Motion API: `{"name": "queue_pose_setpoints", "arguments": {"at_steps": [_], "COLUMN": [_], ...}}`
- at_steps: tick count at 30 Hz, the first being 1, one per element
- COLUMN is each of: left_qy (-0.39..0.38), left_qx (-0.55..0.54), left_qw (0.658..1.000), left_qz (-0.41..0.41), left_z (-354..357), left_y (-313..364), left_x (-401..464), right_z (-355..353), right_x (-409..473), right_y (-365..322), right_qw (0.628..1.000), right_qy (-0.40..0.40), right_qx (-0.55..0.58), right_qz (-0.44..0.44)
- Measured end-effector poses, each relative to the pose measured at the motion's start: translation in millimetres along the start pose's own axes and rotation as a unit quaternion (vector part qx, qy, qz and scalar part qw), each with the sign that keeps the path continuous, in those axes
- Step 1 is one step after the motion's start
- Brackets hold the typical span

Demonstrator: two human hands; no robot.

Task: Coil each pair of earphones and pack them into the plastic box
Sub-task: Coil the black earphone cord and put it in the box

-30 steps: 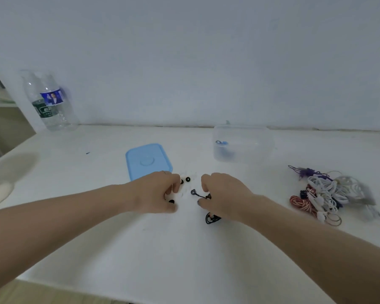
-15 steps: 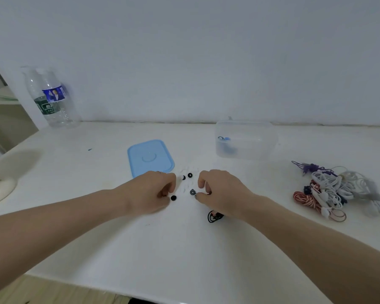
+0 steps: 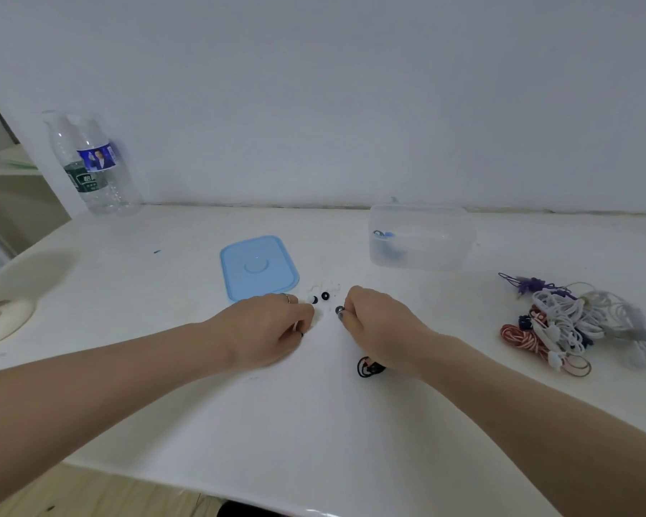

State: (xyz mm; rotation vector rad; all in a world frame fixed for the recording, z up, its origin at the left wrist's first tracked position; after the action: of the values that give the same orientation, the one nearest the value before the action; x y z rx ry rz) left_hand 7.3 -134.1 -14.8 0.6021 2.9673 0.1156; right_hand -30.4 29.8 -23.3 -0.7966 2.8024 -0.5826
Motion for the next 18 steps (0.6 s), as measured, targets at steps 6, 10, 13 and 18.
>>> {"name": "queue_pose_setpoints", "arguments": {"at_steps": [6, 10, 13, 18], "left_qy": [0.009, 0.05, 0.072, 0.107], "left_qx": [-0.062, -0.191, -0.233, -0.304], "left_qw": [0.998, 0.98, 0.97, 0.946], "left_qz": [-0.001, 0.016, 0.016, -0.021], "left_z": [-12, -25, -16, 4], "left_y": [9, 38, 55, 62], "left_x": [4, 23, 49, 84], "right_z": [-7, -19, -26, -29], "right_x": [-6, -12, -16, -16], "right_y": [33, 51, 69, 87], "right_qw": [0.928, 0.856, 0.831, 0.83], "right_qy": [0.087, 0.112, 0.132, 0.13], "right_qx": [0.353, 0.497, 0.527, 0.529], "right_qz": [0.081, 0.09, 0.116, 0.119]}}
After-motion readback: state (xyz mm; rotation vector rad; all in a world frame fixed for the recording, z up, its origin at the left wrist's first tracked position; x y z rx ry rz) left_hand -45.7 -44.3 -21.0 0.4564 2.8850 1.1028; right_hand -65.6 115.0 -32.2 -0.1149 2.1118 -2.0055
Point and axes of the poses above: each hand's wrist, its own x-axis towards the middle knuckle, its own z-axis out of the palm, y = z × x, the point moved 5 cm from there along x, towards the middle knuckle, and after that the axes turned 4 degrees about -y, right-handed, at the moved point
